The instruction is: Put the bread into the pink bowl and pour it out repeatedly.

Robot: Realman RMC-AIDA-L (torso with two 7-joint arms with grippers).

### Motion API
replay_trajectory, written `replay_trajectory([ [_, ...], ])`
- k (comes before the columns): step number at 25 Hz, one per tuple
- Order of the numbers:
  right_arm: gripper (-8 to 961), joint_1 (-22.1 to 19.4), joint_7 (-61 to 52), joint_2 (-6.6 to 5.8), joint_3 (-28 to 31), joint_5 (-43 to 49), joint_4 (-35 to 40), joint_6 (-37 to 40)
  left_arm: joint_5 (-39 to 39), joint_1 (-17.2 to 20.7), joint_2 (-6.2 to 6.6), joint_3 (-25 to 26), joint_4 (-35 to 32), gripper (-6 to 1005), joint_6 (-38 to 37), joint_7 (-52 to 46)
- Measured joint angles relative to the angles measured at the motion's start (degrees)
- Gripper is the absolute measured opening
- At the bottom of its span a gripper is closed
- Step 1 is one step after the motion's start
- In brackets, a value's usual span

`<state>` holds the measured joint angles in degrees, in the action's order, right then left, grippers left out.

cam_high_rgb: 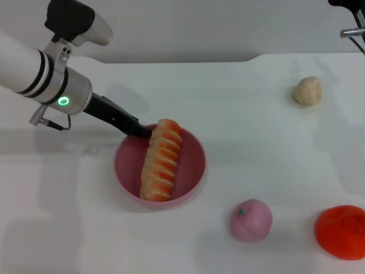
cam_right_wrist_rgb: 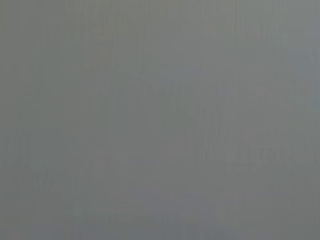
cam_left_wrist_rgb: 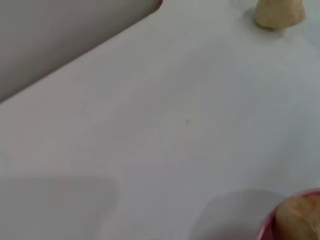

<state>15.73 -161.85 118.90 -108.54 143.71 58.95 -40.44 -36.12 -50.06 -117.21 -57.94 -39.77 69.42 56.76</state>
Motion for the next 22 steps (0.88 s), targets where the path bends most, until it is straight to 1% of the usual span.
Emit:
replay_trajectory([
  [5,495,0.0,0.0,-0.07,0.0,0.0,-0.6,0.0,-0.1,1.5,0.16,0.7,-5.0,415,0.6,-0.9],
  [8,495,0.1,0.0,-0.08,0.0,0.0,-0.9,0.0,-0.5,2.3,0.37,2.0,-8.0,434,0.4,-1.0],
  [12,495,0.1,0.0,-0.08,0.0,0.0,-1.1,0.0,-0.9,3.1,0.01,7.0,-12.6,452,0.3,-0.5],
  [14,495,0.1,0.0,-0.08,0.0,0.0,-1.2,0.0,-1.9,3.5,-0.07,8.0,-14.2,452,0.3,-0.2],
  [16,495,0.1,0.0,-0.08,0.0,0.0,-1.4,0.0,-4.0,4.1,-0.05,8.1,-15.4,452,0.2,0.1],
  [19,495,0.2,-0.1,-0.08,0.0,-0.1,-1.9,0.0,-9.6,6.0,-0.01,8.3,-17.6,452,-1.1,1.9],
  [21,495,0.4,-0.2,-0.08,0.0,-0.2,-2.2,0.0,-16.3,8.1,-0.12,8.6,-18.7,452,-3.2,5.1],
  [22,495,0.5,-0.2,-0.08,0.0,-0.2,-2.3,0.0,-20.9,9.4,-0.17,8.6,-18.9,452,-4.3,7.8],
])
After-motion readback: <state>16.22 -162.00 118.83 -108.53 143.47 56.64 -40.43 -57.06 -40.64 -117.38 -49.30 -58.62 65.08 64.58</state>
